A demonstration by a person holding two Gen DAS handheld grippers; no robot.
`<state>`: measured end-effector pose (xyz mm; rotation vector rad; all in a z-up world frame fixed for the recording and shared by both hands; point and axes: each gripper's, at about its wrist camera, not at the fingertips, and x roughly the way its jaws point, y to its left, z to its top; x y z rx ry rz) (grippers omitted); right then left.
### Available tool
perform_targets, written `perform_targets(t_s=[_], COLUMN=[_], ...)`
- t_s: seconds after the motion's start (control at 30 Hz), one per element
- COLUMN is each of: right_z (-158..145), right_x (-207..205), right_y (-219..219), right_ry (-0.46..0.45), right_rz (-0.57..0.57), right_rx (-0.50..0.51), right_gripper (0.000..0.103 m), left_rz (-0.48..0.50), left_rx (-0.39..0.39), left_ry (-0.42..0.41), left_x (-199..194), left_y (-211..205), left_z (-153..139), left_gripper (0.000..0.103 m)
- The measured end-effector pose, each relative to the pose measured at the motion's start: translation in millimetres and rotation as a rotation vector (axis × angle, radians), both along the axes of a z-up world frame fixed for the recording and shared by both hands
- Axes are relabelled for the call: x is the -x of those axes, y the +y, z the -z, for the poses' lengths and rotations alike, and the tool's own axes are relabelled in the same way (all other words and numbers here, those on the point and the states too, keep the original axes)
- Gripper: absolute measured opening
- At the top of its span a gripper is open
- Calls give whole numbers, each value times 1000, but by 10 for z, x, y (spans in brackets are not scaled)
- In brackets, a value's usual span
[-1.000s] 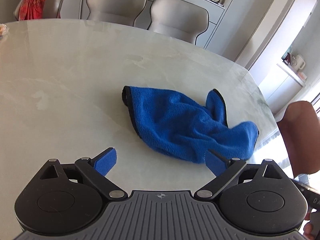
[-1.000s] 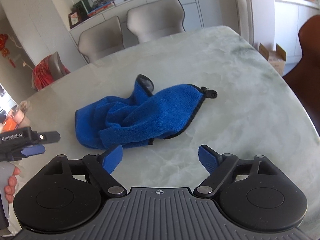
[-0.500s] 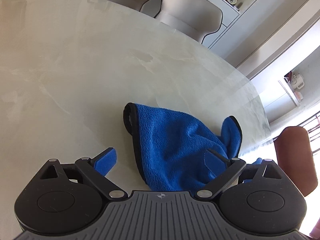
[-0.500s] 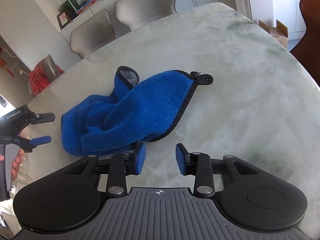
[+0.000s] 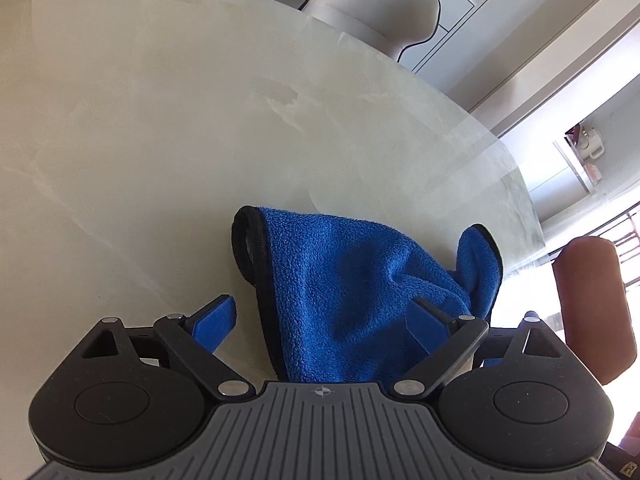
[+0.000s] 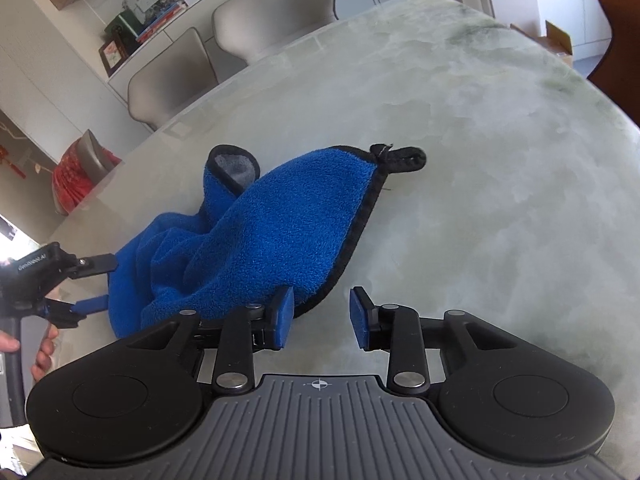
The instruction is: Fold towel
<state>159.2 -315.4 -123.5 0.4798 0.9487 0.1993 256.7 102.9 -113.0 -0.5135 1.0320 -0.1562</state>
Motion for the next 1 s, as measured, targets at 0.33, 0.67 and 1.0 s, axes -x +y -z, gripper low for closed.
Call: perform_targets(t_s=[0.33, 0.67, 1.0], right_z=[-293, -790, -1205], right_x=[-20, -10, -57], right_y=[32, -14, -244], right_ry=[-125, -285, -364], right_rz=[-28, -56, -1], right_rx=[-43, -104, -94], right_gripper=[17, 9, 9], left_rz=[77, 60, 60], left_rx=[17, 75, 54], left_ry=[-35, -228, -325], left_x=[-100, 31, 281], left_y=[-122, -46, 78], left_z=[-20, -544, -999], left_gripper=[58, 18, 18])
